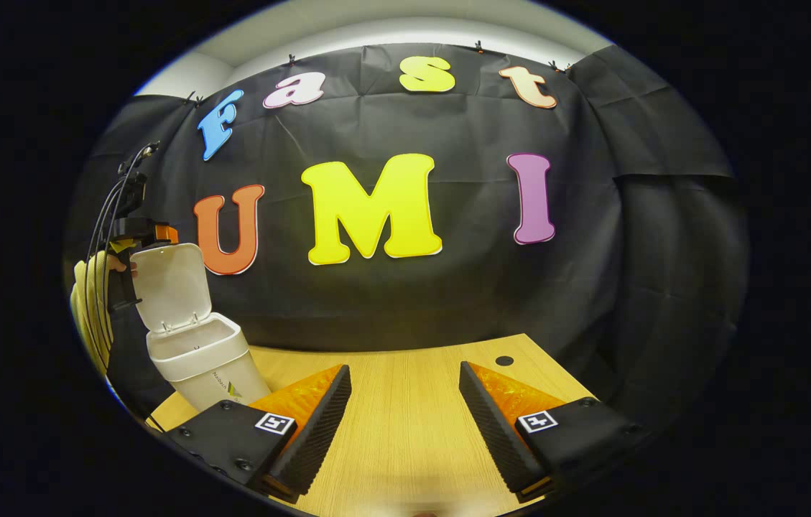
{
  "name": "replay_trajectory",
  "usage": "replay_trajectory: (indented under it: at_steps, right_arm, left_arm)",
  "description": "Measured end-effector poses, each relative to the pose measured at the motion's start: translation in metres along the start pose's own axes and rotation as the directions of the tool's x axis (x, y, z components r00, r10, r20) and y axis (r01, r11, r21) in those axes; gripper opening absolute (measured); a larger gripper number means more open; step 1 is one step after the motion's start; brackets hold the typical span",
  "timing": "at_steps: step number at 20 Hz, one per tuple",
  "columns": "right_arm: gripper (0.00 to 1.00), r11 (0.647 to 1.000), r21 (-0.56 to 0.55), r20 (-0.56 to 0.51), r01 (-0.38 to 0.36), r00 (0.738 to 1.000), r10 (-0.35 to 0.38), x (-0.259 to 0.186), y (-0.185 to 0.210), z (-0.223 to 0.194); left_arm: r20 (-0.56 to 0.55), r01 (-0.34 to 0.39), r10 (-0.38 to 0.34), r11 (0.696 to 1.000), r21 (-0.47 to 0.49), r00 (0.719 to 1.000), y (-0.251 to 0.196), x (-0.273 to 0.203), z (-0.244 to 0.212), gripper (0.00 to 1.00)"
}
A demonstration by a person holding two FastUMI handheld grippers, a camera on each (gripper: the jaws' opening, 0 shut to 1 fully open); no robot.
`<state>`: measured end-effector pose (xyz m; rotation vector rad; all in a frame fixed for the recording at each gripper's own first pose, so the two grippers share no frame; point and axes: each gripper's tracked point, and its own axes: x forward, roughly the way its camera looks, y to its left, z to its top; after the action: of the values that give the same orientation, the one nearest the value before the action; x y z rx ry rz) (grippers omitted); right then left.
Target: Press the lid of the desktop garbage bin to open it, pick up the crumpled paper on the desktop and throw it into the bin, then pick up the pop can on the desktop and drop it into the bin, and finally close the garbage bin lid.
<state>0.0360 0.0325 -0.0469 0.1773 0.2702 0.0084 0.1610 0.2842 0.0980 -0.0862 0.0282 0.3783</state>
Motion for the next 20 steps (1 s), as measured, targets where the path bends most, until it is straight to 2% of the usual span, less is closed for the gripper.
replay_trajectory:
  at_steps: [3,10,14,17,20]
  right_arm:
    - [0.96,1.000,0.005,-0.010,-0.012,1.000,0.012,-0.003,-0.002,-0.004]
    - [0.96,1.000,0.012,-0.034,-0.028,0.999,0.028,-0.012,-0.011,-0.014]
    - [0.96,0.999,0.018,-0.039,-0.042,0.998,0.042,-0.015,-0.014,-0.017]
    - [0.96,0.998,0.024,-0.043,-0.059,0.997,0.060,-0.016,-0.014,-0.019]
    - [0.96,0.997,0.029,-0.044,-0.076,0.996,0.077,-0.016,-0.015,-0.019]
  left_arm:
    - [-0.016,0.036,-0.036,0.999,-0.009,0.999,-0.019,-0.018,-0.016,0.92]
    - [-0.099,0.096,-0.101,0.994,-0.052,0.990,-0.054,-0.047,-0.067,0.92]
    - [-0.173,0.130,-0.135,0.991,-0.040,0.976,-0.069,-0.056,-0.102,0.95]
    - [-0.244,0.128,-0.129,0.992,-0.020,0.961,-0.073,-0.055,-0.128,0.96]
    - [-0.296,0.104,-0.111,0.994,-0.041,0.949,-0.074,-0.056,-0.150,0.98]
